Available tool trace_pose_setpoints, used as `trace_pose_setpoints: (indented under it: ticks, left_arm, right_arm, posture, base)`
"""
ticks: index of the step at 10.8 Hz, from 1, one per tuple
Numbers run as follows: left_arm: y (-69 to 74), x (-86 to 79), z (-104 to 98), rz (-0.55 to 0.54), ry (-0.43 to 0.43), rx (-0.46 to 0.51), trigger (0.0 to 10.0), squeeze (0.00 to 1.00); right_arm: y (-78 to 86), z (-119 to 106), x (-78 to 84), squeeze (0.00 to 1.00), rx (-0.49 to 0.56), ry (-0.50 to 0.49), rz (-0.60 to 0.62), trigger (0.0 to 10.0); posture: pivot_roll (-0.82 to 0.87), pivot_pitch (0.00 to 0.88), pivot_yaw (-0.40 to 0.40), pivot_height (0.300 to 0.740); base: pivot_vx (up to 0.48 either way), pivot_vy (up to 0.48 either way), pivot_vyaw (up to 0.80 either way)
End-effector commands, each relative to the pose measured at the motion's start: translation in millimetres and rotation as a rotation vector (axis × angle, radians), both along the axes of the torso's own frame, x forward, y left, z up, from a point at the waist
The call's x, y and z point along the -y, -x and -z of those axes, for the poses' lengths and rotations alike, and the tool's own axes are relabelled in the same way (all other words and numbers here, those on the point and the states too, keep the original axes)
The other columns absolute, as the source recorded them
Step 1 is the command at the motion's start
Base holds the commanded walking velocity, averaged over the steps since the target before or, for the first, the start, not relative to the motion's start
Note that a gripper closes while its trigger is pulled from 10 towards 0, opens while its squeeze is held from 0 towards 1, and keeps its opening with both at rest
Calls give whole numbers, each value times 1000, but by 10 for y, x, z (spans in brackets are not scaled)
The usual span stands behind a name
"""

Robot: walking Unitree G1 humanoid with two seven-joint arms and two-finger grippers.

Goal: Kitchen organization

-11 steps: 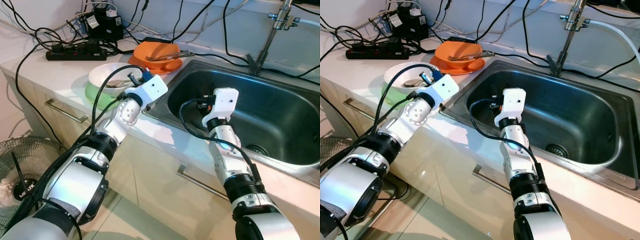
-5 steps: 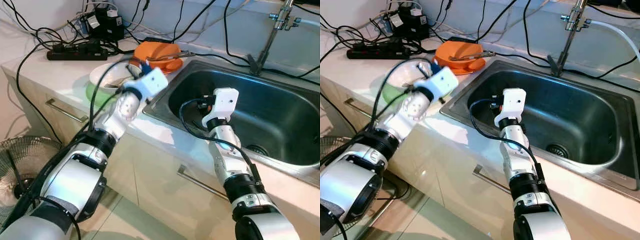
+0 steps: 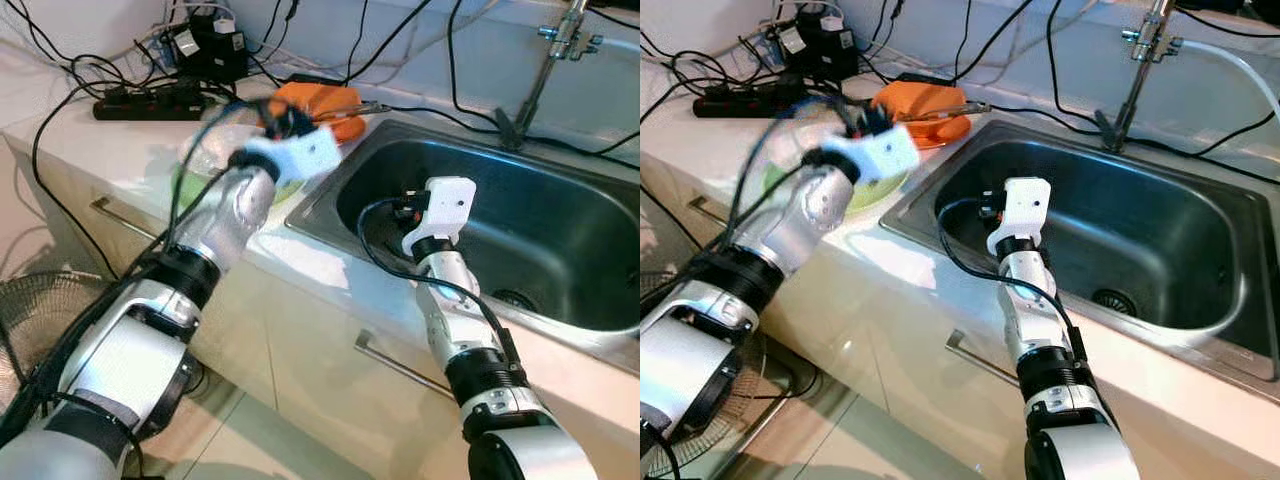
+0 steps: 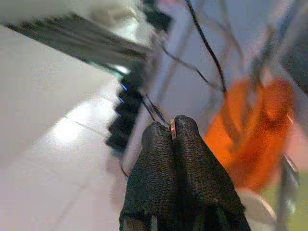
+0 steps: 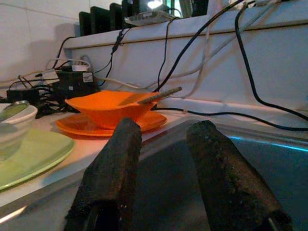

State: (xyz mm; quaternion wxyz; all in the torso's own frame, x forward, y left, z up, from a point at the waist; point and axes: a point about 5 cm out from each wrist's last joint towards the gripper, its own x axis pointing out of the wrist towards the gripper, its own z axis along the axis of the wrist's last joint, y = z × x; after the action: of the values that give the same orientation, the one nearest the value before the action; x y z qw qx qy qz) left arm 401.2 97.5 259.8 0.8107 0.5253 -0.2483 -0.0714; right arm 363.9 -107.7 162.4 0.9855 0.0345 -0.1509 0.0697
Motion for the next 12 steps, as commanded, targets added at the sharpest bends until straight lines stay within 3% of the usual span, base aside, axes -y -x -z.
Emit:
trace_pose_setpoints:
  ticks: [1, 2, 3, 4, 5, 7, 12]
  left_arm:
    - [77, 100, -171, 92, 92, 89, 10000, 0]
    - [193, 194, -327, 168, 155, 176, 10000, 0]
    - [321, 285, -474, 265, 235, 250, 10000, 0]
    - [406, 356, -546, 366, 333, 254, 10000, 0]
    - [435, 402, -518, 447, 472, 173, 10000, 0]
    - [476, 503, -397, 559, 595, 16, 10000, 0]
    - [535, 610, -192, 682, 705, -180, 10000, 0]
  right_arm:
    - [-4, 10, 8, 0, -10, -9, 0, 10000]
    - [-4, 5, 11, 0, -8, -11, 0, 10000]
    - [-2, -6, 13, 553, -1, -20, -4, 10000]
    - [1, -15, 13, 1000, 4, -29, -6, 10000]
    - [6, -27, 6, 1000, 12, -31, -10, 10000]
    - [8, -77, 31, 1000, 42, -43, -22, 10000]
    - [27, -134, -4, 1000, 77, -49, -83, 10000]
  posture:
    - [169, 9, -8, 740]
    - [169, 9, -8, 740]
    - [173, 12, -10, 740]
    - [168, 11, -8, 740]
    - [164, 11, -5, 740]
    - [161, 9, -2, 740]
    - [153, 0, 3, 740]
  base:
    - [0, 0, 0]
    - [0, 0, 0]
    - [0, 0, 0]
    - [0, 0, 0]
    - [0, 0, 0]
    - [0, 0, 0]
    - [0, 0, 0]
